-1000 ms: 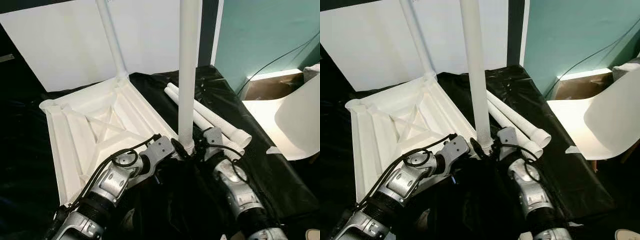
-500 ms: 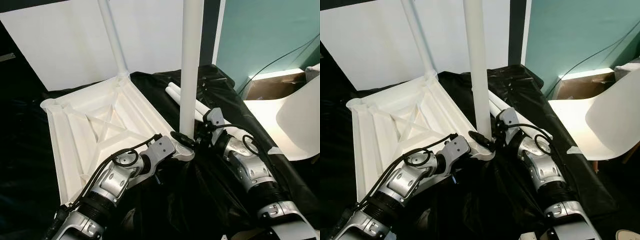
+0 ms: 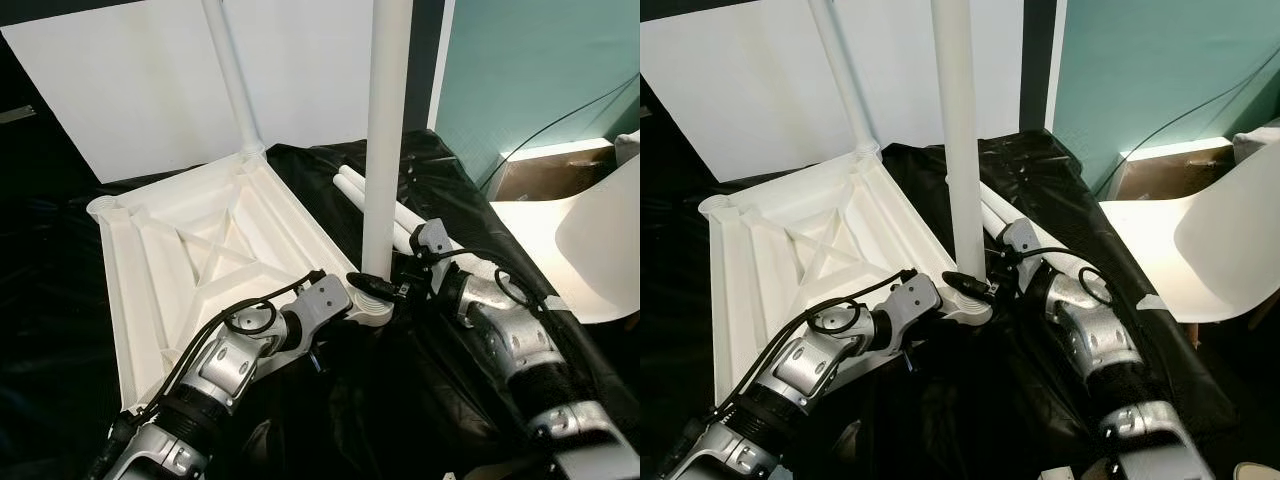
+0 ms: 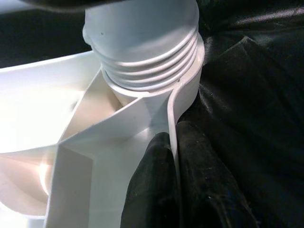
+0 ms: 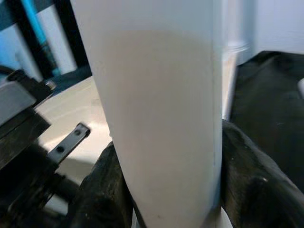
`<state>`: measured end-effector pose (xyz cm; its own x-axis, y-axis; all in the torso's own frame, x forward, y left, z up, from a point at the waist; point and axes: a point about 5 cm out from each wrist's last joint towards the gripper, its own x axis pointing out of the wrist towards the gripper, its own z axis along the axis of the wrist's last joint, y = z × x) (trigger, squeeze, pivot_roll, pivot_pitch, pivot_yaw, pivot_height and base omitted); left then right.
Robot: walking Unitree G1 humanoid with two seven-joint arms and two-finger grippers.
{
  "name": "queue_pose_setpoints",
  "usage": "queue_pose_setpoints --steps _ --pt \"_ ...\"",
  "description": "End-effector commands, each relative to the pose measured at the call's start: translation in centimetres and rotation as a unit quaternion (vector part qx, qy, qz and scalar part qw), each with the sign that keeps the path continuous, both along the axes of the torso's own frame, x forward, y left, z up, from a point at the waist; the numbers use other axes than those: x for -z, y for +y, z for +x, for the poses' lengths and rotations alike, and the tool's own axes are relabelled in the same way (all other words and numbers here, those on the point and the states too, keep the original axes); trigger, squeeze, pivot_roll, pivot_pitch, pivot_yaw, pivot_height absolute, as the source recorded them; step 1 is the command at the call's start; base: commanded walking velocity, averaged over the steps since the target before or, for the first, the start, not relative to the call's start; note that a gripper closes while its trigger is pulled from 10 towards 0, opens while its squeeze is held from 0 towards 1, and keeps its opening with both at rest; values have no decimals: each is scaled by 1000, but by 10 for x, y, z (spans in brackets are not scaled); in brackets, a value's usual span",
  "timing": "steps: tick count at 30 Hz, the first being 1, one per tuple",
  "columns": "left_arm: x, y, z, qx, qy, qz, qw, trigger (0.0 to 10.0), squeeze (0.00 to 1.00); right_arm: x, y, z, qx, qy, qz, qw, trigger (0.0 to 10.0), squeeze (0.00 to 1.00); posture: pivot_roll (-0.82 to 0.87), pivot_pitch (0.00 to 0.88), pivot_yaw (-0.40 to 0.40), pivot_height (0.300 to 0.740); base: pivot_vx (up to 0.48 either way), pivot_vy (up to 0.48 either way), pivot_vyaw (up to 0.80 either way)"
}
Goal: Building children table
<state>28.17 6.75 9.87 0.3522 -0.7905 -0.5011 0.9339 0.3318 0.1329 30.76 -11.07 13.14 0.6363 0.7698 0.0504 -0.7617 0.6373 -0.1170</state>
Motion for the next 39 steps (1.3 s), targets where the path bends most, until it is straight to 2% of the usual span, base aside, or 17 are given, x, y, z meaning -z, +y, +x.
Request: queue_pose_setpoints --steps 1,8,13,14,15,16,17,20,21,23,24,26,27,36,37,38,39 --pt "33 2 -17 17 76 27 997 10000 0 9 2 -4 96 -13 22 995 0 0 58 0 47 740 0 0 0" --pt "33 3 -18 16 79 27 996 10000 0 5 -5 0 259 -35 63 963 0 0 56 0 52 740 0 0 0" --pt "33 2 -18 18 78 27 996 10000 0 5 -1 -2 281 -37 56 957 0 0 53 0 54 740 0 0 0" --pt "33 1 -18 19 78 27 996 10000 0 8 4 -2 267 -30 52 962 1098 0 51 0 54 740 0 0 0" --pt "33 0 -17 19 77 27 996 10000 0 9 7 -3 260 -27 49 964 4157 0 51 0 54 740 0 0 0" --pt "33 0 -17 19 77 27 996 10000 0 9 7 -3 260 -27 49 964 4157 0 51 0 54 740 0 0 0" --pt "33 0 -17 20 77 27 996 10000 0 10 12 -4 243 -25 46 969 10000 0 51 0 54 740 0 0 0" --pt "33 -1 -17 20 77 26 996 10000 0 11 15 -4 223 -21 44 974 10000 0 51 0 54 740 0 0 0" --pt "33 -1 -17 20 77 26 997 10000 0 11 14 -3 215 -20 42 976 10000 1000 51 0 54 740 0 0 0" --pt "33 0 -17 19 77 25 997 10000 0 10 9 0 208 -21 37 977 10000 1000 54 0 50 740 0 0 0" --pt "32 0 -16 18 77 25 997 10000 0 11 5 3 195 -15 30 980 10000 890 54 0 50 740 0 0 0" --pt "32 0 -16 18 77 25 997 10000 0 11 5 3 195 -15 30 980 10000 890 54 0 50 740 0 0 0" --pt "32 1 -16 19 78 25 996 10000 0 12 0 7 143 2 9 990 10000 0 51 0 52 740 0 0 0" --pt "32 0 -16 22 77 25 996 10000 0 9 -5 6 -21 19 -52 998 10000 0 51 0 52 740 0 0 0" --pt "32 0 -15 22 76 26 997 10000 0 5 -10 7 -67 20 -81 994 2588 0 51 0 52 740 0 0 0" --pt "32 0 -15 22 76 26 997 10000 0 5 -10 7 -67 20 -81 994 2588 0 51 0 52 740 0 0 0" --pt "32 0 -15 22 75 26 997 10000 0 4 -12 7 -86 19 -95 992 0 0 51 0 52 740 0 0 0"
